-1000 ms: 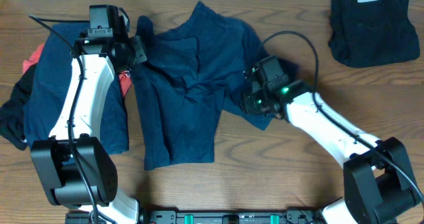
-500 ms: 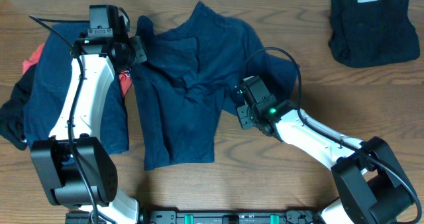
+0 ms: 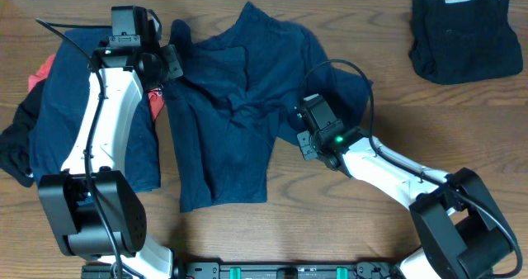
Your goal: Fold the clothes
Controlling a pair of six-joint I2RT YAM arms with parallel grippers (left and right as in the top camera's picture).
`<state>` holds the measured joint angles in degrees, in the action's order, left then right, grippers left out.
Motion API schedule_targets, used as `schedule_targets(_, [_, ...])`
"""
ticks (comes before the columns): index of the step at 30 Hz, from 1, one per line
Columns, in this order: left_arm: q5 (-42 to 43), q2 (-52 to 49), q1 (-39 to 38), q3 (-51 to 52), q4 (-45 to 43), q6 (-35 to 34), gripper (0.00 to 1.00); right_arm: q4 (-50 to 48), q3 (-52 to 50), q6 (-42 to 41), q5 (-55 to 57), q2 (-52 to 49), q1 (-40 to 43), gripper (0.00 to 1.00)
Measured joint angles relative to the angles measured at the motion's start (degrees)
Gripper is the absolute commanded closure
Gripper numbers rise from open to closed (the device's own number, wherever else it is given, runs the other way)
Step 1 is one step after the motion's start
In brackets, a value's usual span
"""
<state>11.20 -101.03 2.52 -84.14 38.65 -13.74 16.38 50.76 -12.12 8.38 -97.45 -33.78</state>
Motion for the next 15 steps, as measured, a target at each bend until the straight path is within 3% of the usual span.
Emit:
schedule_targets(8, [0.02, 0.00, 0.00, 0.00, 0.00, 0.00, 0.94, 2.71, 0.00, -1.57, -4.20, 0.74, 0.00, 0.99])
schedule_targets(15, [0.04, 0.00, 0.00, 0.00, 0.11, 0.00, 0.94, 13.09, 0.02, -2.99, -9.60, 5.60, 0.00, 0.99])
